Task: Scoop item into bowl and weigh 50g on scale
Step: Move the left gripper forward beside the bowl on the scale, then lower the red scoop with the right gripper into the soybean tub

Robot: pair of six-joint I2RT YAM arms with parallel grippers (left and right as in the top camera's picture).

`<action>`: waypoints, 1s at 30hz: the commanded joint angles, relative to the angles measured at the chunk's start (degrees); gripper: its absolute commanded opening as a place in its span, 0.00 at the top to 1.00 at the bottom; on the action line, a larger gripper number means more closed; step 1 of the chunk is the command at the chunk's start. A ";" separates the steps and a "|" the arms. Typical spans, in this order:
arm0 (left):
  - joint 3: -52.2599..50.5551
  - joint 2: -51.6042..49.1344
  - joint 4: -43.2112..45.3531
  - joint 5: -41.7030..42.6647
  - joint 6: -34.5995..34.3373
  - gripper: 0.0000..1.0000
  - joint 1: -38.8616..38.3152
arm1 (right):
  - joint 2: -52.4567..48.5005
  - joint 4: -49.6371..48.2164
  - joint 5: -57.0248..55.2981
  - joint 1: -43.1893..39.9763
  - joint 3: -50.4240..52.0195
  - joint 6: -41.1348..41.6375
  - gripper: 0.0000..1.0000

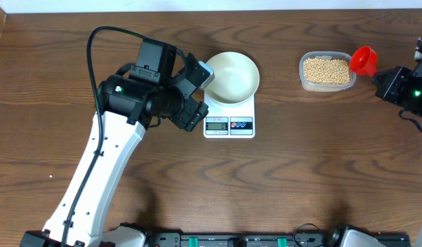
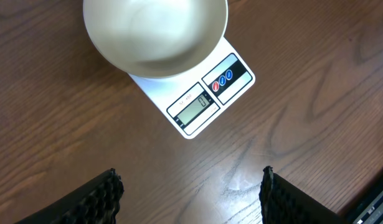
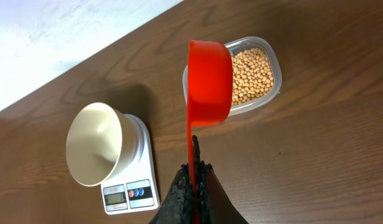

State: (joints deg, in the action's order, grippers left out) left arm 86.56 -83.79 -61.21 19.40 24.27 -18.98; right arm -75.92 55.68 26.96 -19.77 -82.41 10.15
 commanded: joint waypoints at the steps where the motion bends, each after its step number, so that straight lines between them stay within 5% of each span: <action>1: 0.98 -0.57 0.26 0.50 0.74 0.27 -0.07 | -0.22 0.09 -0.09 0.37 -1.18 -0.85 0.99; 20: 0.98 -1.62 0.63 0.52 -1.88 0.25 -0.07 | -0.22 0.50 -0.09 0.37 -1.18 -1.05 0.99; 21: 0.98 -1.62 0.61 0.52 -1.88 0.02 -0.07 | -0.22 0.52 -0.09 0.37 -1.18 -1.07 0.99; 30: 0.98 -1.62 0.61 0.52 -1.86 0.02 -0.07 | -0.22 0.52 -0.15 0.35 -1.18 -1.49 0.99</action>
State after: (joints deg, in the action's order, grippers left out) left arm 86.56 -85.01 -60.45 19.40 22.50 -18.98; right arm -75.92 56.01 26.96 -19.77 -82.41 9.85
